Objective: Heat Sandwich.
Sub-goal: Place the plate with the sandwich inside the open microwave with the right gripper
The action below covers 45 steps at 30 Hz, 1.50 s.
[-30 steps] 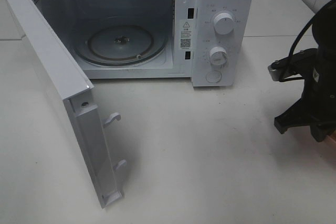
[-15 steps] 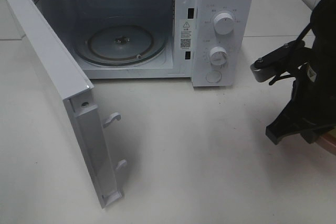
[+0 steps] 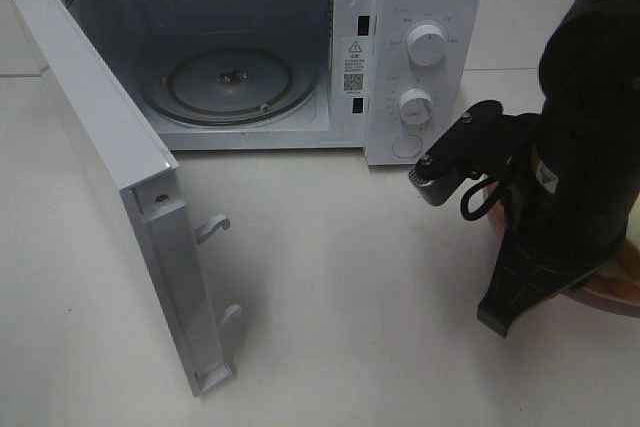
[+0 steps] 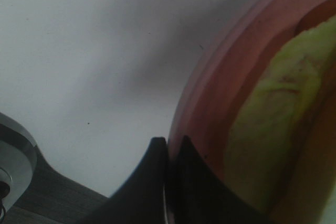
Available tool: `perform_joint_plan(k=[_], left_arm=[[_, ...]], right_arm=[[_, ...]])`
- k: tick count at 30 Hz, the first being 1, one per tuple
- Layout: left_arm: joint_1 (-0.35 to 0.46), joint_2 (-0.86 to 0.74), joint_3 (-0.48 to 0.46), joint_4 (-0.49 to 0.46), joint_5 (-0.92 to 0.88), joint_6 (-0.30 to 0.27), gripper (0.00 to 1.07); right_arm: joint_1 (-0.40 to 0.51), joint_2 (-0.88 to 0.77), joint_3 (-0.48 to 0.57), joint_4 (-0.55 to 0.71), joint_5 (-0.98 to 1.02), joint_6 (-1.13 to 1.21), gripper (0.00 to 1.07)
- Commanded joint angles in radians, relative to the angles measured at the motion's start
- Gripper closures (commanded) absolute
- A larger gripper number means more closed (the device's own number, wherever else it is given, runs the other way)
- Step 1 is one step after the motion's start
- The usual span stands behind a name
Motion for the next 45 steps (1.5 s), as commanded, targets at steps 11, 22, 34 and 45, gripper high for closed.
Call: perform_joint_plan(k=[11, 22, 34, 45], left_arm=[[-0.001, -0.016, 0.002, 0.001, 0.000, -0.002, 0.09], [-0.001, -0.016, 0.002, 0.001, 0.000, -0.002, 0.09], [-0.001, -0.016, 0.002, 0.001, 0.000, -0.002, 0.09], [-0.001, -0.016, 0.002, 0.001, 0.000, -0.002, 0.09]], right_arm=[[0.171, -0.009, 0.005, -0.021, -0.006, -0.193, 1.07], [0.201, -0.009, 0.005, 0.016, -0.048, -0.372, 1.07], [0.201, -0.009, 0.005, 0.060, -0.123, -0.687, 1.07], [0.201, -0.009, 0.005, 0.059, -0.168, -0.876, 1.05]])
